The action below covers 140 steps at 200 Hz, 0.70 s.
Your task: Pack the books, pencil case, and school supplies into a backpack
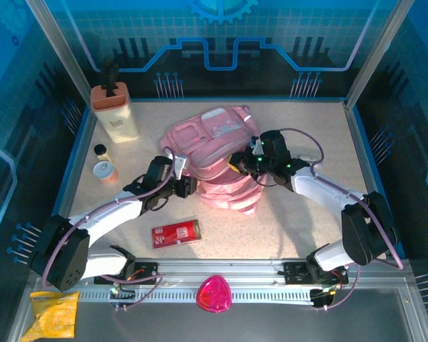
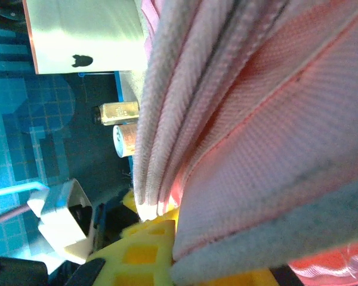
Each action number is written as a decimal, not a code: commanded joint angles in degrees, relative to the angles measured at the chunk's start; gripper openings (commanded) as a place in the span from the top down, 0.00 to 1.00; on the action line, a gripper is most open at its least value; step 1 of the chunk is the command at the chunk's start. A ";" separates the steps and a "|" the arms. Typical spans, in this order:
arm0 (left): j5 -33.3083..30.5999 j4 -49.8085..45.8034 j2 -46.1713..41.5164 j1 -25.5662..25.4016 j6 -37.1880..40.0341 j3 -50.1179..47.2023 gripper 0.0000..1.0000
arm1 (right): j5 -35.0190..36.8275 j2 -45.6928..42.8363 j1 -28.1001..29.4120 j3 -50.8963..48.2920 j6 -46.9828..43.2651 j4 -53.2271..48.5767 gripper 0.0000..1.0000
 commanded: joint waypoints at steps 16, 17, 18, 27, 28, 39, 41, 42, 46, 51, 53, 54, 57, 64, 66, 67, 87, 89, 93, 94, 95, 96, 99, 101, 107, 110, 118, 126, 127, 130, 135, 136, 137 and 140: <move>2.05 5.44 1.16 -2.57 8.18 -0.07 0.52 | -3.09 -2.86 -2.99 4.34 -1.06 -1.39 1.00; 2.08 5.56 1.21 -2.64 8.26 -0.10 0.52 | -3.14 -2.86 -3.04 4.39 -1.08 -1.48 1.00; 2.13 5.71 1.18 -2.71 8.31 -0.16 0.52 | -3.17 -2.86 -3.10 4.42 -1.17 -1.57 1.00; 2.68 7.17 1.22 -2.99 8.82 -0.63 0.50 | -3.31 -2.84 -3.47 4.92 -1.55 -2.35 1.00; 2.74 7.35 1.24 -3.02 8.85 -0.69 0.50 | -3.34 -2.85 -3.49 4.90 -1.59 -2.40 1.00; 3.55 8.94 1.49 -3.26 9.26 -1.12 0.48 | -3.82 -2.78 -3.77 5.19 -1.71 -2.45 1.00; 3.80 9.18 1.62 -3.28 9.30 -1.17 0.47 | -3.88 -2.78 -3.80 5.29 -1.71 -2.45 1.00; 3.92 9.23 1.74 -3.30 9.35 -1.18 0.47 | -3.93 -2.78 -3.88 5.31 -1.71 -2.45 1.00; 4.33 9.37 2.05 -3.39 9.48 -1.11 0.47 | -3.95 -2.69 -3.91 5.28 -1.57 -2.45 1.00; 4.73 9.25 2.50 -3.52 9.64 -0.83 0.46 | -4.13 -2.75 -4.09 5.29 -1.48 -2.28 1.00; 4.74 9.21 2.68 -3.57 9.73 -0.72 0.46 | -4.15 -2.73 -4.12 5.30 -1.45 -2.32 1.00; 4.74 9.16 2.85 -3.66 9.83 -0.65 0.46 | -4.15 -2.75 -4.21 5.27 -1.45 -2.29 1.00; 4.66 8.98 3.16 -3.85 9.94 -0.44 0.46 | -4.16 -2.75 -4.26 5.40 -1.45 -2.27 1.00; 4.42 8.66 3.96 -4.19 10.01 -0.15 0.46 | -4.06 -2.78 -4.37 5.52 -1.46 -2.41 1.00; 4.33 8.67 4.15 -4.33 10.08 -0.02 0.46 | -4.02 -2.84 -4.43 5.57 -1.45 -2.44 1.00; 4.36 8.63 4.24 -4.44 10.18 0.01 0.46 | -4.05 -2.81 -4.46 5.62 -1.45 -2.44 1.00; 4.23 8.31 5.58 -5.68 10.53 1.16 0.46 | -4.39 -2.56 -4.65 6.12 -1.29 -2.39 1.00; 4.24 8.36 5.70 -5.80 10.48 1.25 0.46 | -4.46 -2.59 -4.66 6.25 -1.21 -2.26 1.00; 4.04 8.45 6.01 -5.90 10.39 1.42 0.46 | -4.55 -2.53 -4.72 6.26 -1.05 -2.05 1.00; 3.95 8.47 6.09 -5.97 10.38 1.44 0.46 | -4.57 -2.52 -4.74 6.32 -0.99 -2.03 1.00; 3.86 8.49 6.18 -5.96 10.38 1.44 0.46 | -4.59 -2.52 -4.74 6.31 -0.95 -1.97 1.00; 3.73 8.54 6.31 -5.96 10.33 1.49 0.46 | -4.59 -2.52 -4.74 6.34 -0.94 -1.90 1.00; 3.26 8.61 6.53 -5.99 10.10 1.61 0.46 | -4.67 -2.44 -4.73 6.42 -0.79 -1.77 1.00; 2.96 8.64 6.72 -5.98 10.00 1.73 0.46 | -4.68 -2.43 -4.81 6.50 -0.80 -1.71 1.00; 2.35 8.44 7.30 -6.03 9.85 2.15 0.46 | -4.77 -2.23 -4.85 6.81 -0.66 -1.66 1.00; 2.18 8.17 7.52 -6.01 9.84 2.42 0.46 | -4.82 -2.23 -4.79 7.02 -0.69 -1.73 1.00; 1.65 8.33 8.28 -6.04 9.84 2.92 0.48 | -4.85 -2.15 -4.84 7.37 -0.67 -1.75 1.00; 1.30 8.88 8.82 -6.00 9.68 3.07 0.50 | -5.01 -2.13 -4.84 7.71 -0.66 -1.79 1.00; 1.31 9.00 8.86 -5.98 9.67 3.14 0.50 | -5.03 -2.10 -4.88 7.75 -0.66 -1.77 1.00; 1.23 9.24 9.10 -5.98 9.67 3.16 0.51 | -5.03 -2.15 -4.85 7.80 -0.66 -1.78 1.00; 1.07 9.69 9.24 -5.98 9.67 3.21 0.53 | -5.00 -2.23 -4.85 7.94 -0.59 -1.83 1.00; 1.06 9.80 9.29 -6.01 9.67 3.21 0.53 | -5.02 -2.24 -4.85 7.98 -0.58 -1.88 1.00; 1.01 9.94 9.36 -5.98 9.67 3.21 0.53 | -5.03 -2.24 -4.84 7.97 -0.62 -1.90 1.00; 0.89 10.24 9.54 -6.03 9.67 3.21 0.54 | -4.98 -2.25 -4.83 8.01 -0.60 -1.92 1.00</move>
